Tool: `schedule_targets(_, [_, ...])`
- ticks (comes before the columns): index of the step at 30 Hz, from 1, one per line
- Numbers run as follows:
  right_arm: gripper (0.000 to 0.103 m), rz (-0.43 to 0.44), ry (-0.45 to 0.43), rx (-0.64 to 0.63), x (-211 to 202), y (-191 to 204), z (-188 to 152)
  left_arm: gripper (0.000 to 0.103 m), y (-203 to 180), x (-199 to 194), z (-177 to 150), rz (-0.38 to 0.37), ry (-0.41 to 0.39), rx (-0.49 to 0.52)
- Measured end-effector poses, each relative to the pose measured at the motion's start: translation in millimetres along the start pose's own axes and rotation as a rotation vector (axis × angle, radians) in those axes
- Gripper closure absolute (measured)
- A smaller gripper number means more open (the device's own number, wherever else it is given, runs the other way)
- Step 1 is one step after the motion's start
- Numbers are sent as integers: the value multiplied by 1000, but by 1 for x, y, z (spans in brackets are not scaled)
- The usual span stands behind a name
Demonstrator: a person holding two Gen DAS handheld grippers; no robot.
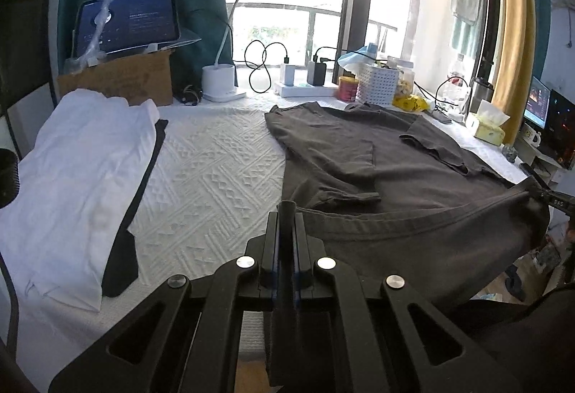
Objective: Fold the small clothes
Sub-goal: 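Lift the held hem with both tools and carry it over onto the collar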
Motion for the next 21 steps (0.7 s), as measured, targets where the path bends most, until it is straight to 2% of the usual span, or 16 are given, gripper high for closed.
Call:
schedule_targets(7, [91,-24,-20,-25,-10,3,11,99,0,-9,6,-30,-36,14])
schedule_targets(21, [91,-5,-29,-32,-4,6,24,99,1,4,16,-15,-9,16])
Point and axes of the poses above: each gripper's, at about its wrist camera, not at the fingertips, and x roughly the way its jaws point, y to its left, z to its top, the point moved 2 cm from there along x, roughly the way its jaws point, and after that the axes turned 7 degrees about y, right-handed, at the moved point
